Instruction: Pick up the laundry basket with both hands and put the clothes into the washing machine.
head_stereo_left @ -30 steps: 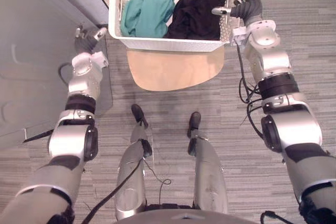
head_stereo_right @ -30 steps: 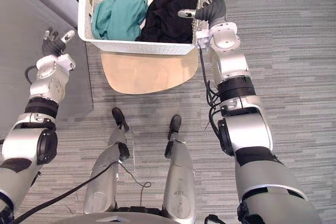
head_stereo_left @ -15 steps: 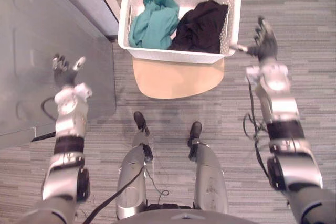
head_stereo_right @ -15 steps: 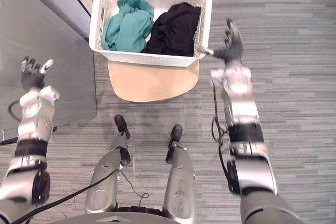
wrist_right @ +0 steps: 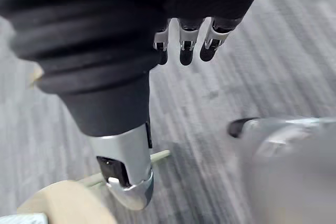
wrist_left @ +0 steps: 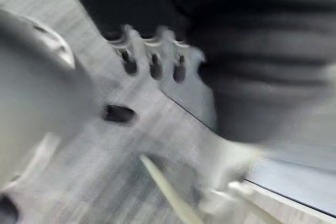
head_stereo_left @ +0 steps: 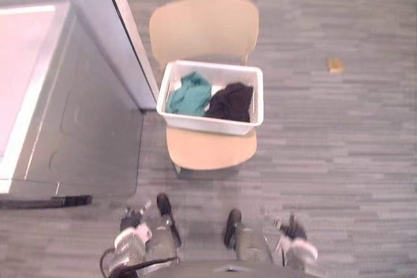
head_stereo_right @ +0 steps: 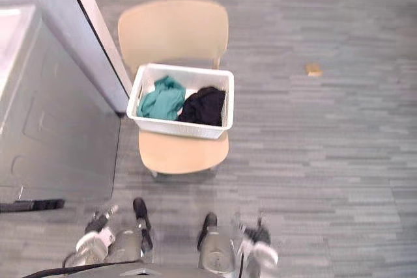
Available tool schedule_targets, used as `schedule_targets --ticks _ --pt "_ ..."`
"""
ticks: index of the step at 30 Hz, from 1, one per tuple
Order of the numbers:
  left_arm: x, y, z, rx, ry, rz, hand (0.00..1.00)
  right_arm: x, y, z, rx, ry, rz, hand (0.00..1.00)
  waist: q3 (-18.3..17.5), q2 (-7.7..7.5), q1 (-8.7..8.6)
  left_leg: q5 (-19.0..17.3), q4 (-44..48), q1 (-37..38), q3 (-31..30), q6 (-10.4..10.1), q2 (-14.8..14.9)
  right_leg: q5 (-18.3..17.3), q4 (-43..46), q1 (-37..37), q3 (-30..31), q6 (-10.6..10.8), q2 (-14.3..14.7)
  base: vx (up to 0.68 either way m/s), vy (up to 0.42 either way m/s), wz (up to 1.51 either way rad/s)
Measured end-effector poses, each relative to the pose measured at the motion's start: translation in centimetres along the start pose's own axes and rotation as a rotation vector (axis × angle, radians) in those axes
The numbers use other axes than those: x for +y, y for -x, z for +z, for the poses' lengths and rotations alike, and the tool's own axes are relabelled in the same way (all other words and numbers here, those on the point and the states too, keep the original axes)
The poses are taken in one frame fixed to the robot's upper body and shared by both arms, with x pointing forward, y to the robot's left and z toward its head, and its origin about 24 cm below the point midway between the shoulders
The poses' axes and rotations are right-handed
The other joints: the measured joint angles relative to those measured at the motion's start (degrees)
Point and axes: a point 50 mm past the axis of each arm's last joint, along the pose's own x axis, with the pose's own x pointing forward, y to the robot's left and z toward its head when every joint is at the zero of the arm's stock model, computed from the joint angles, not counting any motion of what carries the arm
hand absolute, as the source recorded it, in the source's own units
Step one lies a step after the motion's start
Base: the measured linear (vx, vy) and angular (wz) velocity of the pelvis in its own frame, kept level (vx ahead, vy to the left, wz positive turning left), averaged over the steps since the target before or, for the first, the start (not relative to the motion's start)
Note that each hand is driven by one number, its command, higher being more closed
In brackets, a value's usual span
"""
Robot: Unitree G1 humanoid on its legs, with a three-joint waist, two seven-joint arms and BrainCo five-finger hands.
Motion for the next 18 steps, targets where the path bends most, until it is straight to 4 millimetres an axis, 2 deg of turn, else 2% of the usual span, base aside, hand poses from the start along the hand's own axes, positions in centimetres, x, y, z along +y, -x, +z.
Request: schedule_targets --ticks 1,3,5,9,11,17,18 --pt "0.6 0.0 -0.6 0.028 0.01 0.021 0.0 -0.4 0.0 -0.5 0.022 -0.029 -0.019 0.0 -0.66 -0.04 -0.05 -0.35 -0.05 0.99 0.58 -0.05 0.06 0.13 -0.55 0.87 0.22 0.0 0.08 0.1 -0.005 -0.33" --pt "2.9 0.2 -2.8 0.131 0.02 0.098 0.0 -1.9 0.2 -2.8 0.124 -0.077 -0.068 0.0 -3.87 -0.05 -0.11 -1.03 -1.69 5.09 2.37 -0.72 0.05 0.43 -2.53 3.89 1.46 0.05 0.57 0.08 0.014 -0.35" --pt "3.9 0.6 -3.8 0.173 0.018 0.127 0.0 -2.9 0.5 -4.1 0.186 -0.122 -0.1 0.0 -6.02 0.2 -0.16 -0.89 -3.39 7.18 3.06 -1.12 -0.03 0.48 -3.7 5.48 1.69 -0.12 0.96 0.08 0.011 -0.21" --pt "4.9 1.0 -4.9 0.216 0.007 0.151 0.0 -4.5 1.1 -5.9 0.267 -0.219 -0.163 0.0 -8.23 0.74 -0.38 -1.76 -3.57 10.24 3.53 -1.79 0.04 0.34 -5.03 8.3 2.88 -0.34 1.58 0.06 -0.002 -0.14" --pt "5.0 1.0 -5.0 0.228 -0.027 0.133 0.0 -4.6 1.2 -6.4 0.302 -0.235 -0.155 0.0 -8.92 0.95 -0.87 -2.03 -3.56 11.05 3.09 -1.87 -0.33 0.29 -5.35 9.34 2.93 -0.27 1.6 0.05 0.009 0.01" --pt "4.9 0.7 -4.5 0.224 -0.172 0.088 0.0 -4.0 0.4 -5.1 0.292 -0.099 -0.096 0.0 -8.91 1.02 -1.58 -1.76 -2.36 10.33 0.48 -1.27 -0.54 0.87 -6.26 10.42 2.17 -0.03 2.15 0.02 -0.01 0.14" --pt "4.6 0.6 -4.1 0.207 -0.21 0.069 0.0 -3.6 0.0 -4.4 0.279 -0.054 -0.073 0.0 -8.56 1.54 -1.73 -2.4 0.59 7.51 -1.8 -0.95 -0.14 1.49 -7.26 10.56 0.68 -0.05 2.22 -0.01 -0.023 0.5"
